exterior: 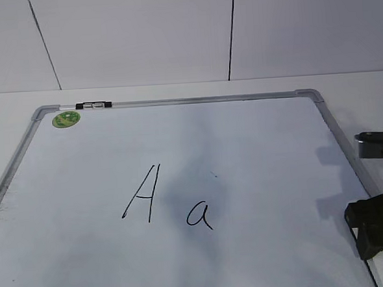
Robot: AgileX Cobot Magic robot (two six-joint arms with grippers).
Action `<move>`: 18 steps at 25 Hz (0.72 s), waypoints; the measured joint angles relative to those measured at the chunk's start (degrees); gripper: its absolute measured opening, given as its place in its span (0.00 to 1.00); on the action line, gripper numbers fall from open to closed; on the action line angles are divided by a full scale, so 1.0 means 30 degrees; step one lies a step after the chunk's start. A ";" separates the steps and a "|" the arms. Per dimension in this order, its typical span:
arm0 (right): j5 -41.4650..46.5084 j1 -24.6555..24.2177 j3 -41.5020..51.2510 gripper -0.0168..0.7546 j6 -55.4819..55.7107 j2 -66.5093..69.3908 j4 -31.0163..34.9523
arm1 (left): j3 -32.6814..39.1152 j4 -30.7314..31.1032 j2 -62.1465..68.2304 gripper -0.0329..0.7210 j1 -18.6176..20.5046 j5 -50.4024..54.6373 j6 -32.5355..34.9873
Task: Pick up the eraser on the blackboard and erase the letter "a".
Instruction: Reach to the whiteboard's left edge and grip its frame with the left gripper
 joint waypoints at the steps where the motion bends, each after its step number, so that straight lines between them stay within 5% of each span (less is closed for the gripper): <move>1: 0.0000 0.0000 0.0000 0.79 0.0000 0.0000 0.0000 | 0.0000 0.0000 0.0000 0.55 0.0000 0.0000 0.0000; 18: -0.0035 0.0000 0.0000 0.75 -0.0035 0.0000 -0.0027 | 0.0000 0.0000 0.0000 0.55 0.0000 0.0000 0.0000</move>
